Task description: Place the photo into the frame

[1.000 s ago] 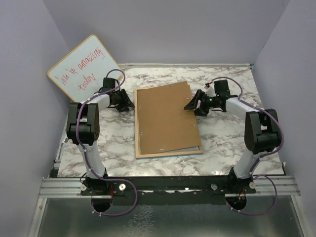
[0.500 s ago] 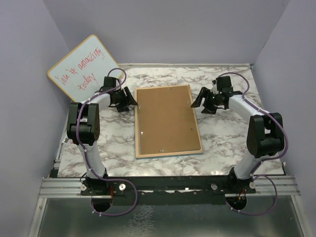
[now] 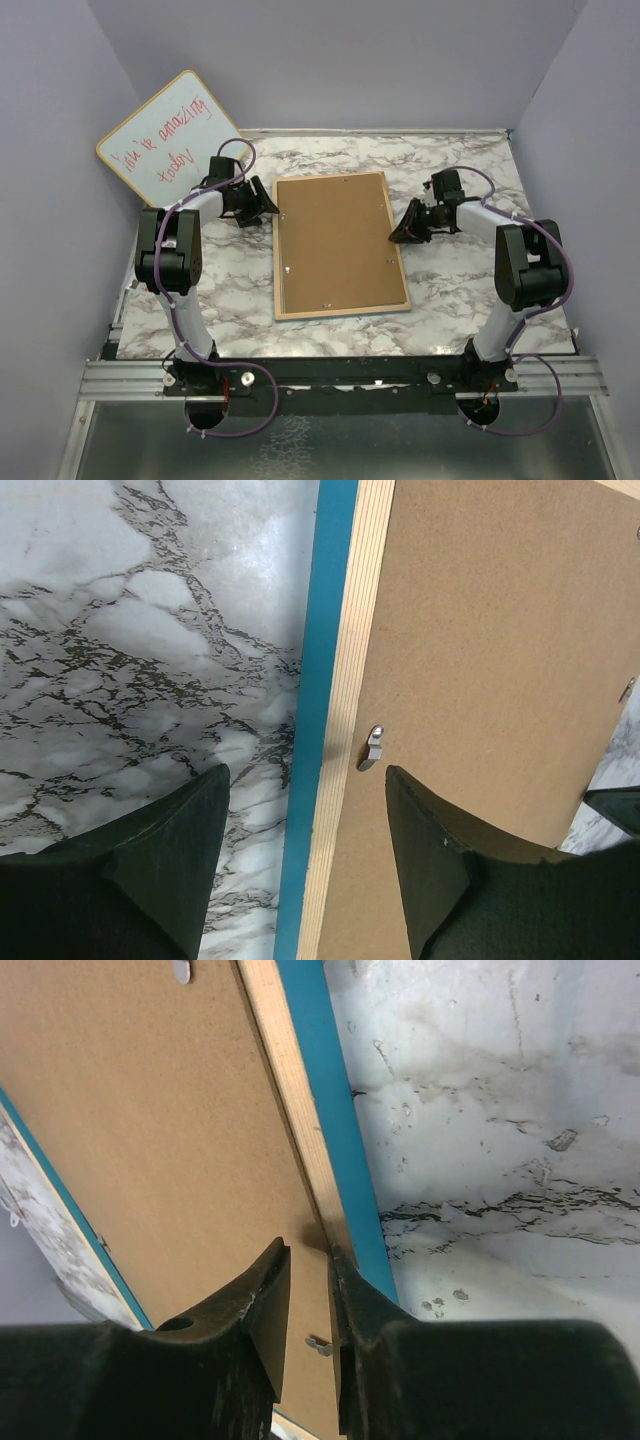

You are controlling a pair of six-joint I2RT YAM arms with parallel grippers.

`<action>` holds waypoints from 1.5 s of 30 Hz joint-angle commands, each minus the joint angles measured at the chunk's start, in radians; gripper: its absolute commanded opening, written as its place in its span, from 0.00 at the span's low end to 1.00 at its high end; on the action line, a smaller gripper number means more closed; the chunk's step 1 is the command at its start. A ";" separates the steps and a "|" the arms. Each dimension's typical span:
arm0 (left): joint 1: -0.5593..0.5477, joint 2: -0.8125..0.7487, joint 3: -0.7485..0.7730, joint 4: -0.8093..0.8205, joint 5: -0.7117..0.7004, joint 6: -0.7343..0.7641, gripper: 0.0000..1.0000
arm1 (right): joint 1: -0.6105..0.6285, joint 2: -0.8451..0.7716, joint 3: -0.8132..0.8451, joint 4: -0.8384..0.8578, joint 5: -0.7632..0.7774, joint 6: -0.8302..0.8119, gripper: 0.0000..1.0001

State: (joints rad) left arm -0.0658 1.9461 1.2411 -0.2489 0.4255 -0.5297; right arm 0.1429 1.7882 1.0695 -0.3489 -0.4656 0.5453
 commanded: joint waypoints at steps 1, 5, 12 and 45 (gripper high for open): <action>-0.016 0.037 -0.051 -0.067 -0.008 0.024 0.66 | 0.001 0.021 -0.025 0.029 -0.038 -0.003 0.24; -0.021 0.044 -0.050 -0.066 0.005 0.017 0.65 | 0.004 0.040 -0.030 0.011 -0.032 -0.007 0.25; -0.031 0.042 -0.078 -0.008 0.057 -0.065 0.66 | 0.009 0.048 -0.055 0.007 -0.175 -0.019 0.31; -0.071 -0.186 -0.277 -0.086 -0.058 -0.027 0.46 | 0.231 0.092 0.188 0.134 -0.194 0.185 0.45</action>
State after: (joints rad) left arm -0.1101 1.7821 1.0420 -0.2691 0.3405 -0.5594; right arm 0.3241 1.8225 1.2415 -0.3119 -0.5842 0.6014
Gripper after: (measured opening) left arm 0.529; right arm 0.449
